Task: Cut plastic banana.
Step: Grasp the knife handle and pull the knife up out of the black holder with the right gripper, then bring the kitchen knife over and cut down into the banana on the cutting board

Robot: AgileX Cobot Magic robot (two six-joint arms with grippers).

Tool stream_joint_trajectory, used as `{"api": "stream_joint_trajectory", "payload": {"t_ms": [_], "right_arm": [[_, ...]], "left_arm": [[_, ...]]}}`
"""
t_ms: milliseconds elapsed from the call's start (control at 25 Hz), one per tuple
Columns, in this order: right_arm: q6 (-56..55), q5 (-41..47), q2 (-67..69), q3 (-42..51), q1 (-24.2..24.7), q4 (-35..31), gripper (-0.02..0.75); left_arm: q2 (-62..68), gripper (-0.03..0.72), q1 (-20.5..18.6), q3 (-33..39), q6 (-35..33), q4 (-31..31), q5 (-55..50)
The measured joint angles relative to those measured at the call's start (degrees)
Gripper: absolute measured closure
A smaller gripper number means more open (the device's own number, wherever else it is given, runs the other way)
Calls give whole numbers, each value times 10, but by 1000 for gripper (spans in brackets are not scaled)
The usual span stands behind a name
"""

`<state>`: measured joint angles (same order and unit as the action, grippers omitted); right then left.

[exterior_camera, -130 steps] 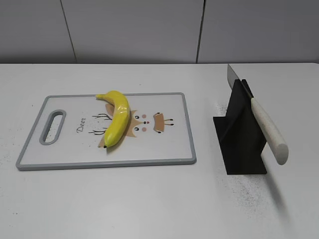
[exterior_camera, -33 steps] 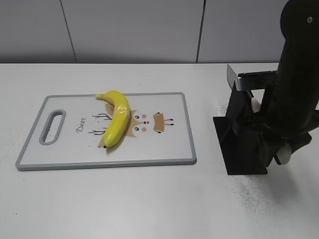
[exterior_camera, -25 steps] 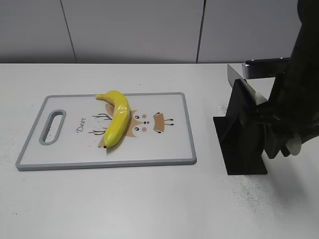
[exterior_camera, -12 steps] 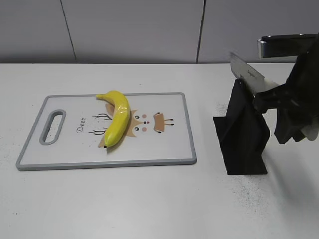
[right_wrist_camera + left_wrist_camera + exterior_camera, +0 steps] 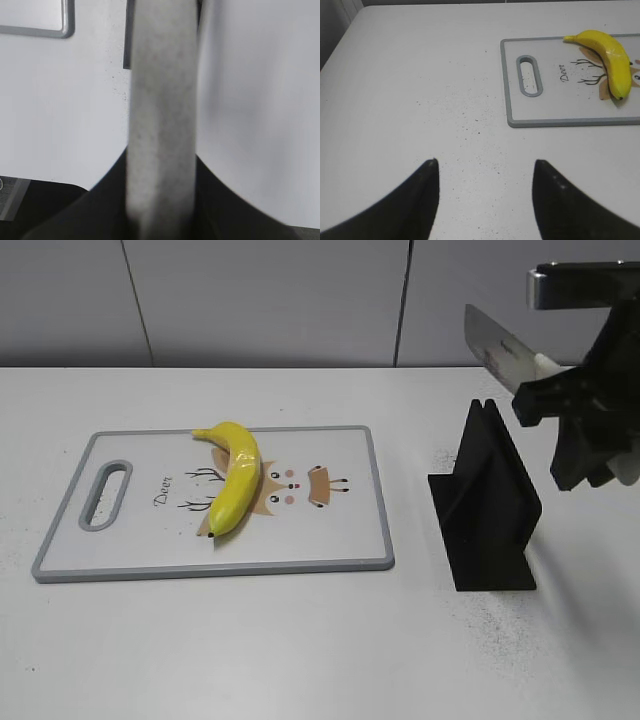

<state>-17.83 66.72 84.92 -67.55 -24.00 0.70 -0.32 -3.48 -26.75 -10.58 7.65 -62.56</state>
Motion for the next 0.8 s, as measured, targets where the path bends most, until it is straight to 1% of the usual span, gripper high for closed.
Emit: {"api": "stream_joint_trajectory", "payload": {"t_ms": [360, 640, 800], "right_arm": [[10, 31, 0, -42, 0, 2, 567], [63, 34, 0, -85, 0, 3, 567], [115, 35, 0, -118, 0, 4, 567]], "left_arm": [[0, 134, 0, 0, 0, 0, 0], [2, 134, 0, -2, 0, 0, 1], [37, 134, 0, -24, -5, 0, 5]]}}
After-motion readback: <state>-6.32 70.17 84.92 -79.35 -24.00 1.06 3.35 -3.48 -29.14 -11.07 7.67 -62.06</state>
